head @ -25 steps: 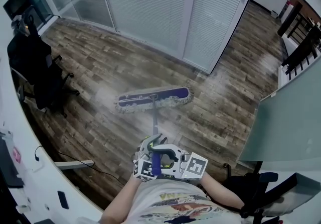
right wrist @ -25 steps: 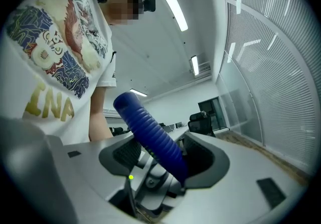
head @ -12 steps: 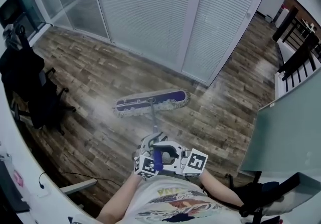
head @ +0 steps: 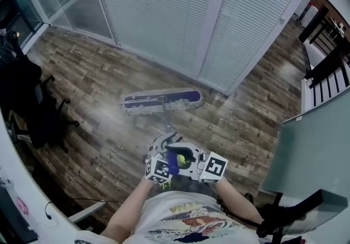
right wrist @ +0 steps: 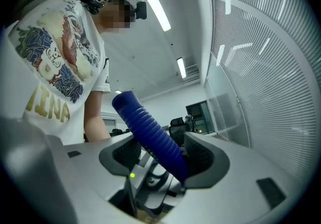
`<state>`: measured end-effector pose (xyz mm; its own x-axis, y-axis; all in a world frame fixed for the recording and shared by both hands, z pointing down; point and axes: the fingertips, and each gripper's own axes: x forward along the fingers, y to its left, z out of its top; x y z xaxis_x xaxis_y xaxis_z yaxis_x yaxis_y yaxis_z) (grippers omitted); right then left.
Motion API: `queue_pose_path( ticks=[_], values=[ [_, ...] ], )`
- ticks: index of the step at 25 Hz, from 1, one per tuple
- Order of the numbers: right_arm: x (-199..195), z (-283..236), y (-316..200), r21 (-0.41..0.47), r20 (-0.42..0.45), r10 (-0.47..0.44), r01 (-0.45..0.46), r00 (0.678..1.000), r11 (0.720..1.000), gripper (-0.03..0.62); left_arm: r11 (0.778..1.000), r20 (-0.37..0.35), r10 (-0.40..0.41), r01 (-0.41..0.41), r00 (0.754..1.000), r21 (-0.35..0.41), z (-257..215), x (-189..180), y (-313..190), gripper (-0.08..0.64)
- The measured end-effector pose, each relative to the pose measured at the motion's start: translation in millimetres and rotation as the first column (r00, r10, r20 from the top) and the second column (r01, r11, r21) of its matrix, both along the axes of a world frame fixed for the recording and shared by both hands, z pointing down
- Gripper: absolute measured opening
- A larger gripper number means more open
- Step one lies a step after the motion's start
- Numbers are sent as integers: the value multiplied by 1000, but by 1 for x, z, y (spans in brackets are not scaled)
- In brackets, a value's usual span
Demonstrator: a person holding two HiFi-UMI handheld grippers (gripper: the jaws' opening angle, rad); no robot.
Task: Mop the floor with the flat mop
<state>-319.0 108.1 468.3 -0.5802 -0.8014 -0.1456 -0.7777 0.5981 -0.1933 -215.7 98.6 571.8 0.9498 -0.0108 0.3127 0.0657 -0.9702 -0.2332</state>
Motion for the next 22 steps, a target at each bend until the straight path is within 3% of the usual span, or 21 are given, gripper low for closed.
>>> queue_pose_path(
  ticks=[12,16,22],
  values=[
    [184,1,-97,17,32,-84,84,996,996,258,996,32,-82,81,996,32,4,180,-108,94],
    [198,8,-100,24,46,-103,102,994,994,258,995,50,-73,70,996,65,12,194,-111,94],
    [185,10,-77,-9,48,-171,172,984,985,264,991,54,-124,120,991,65,14,181,-92,92]
  ],
)
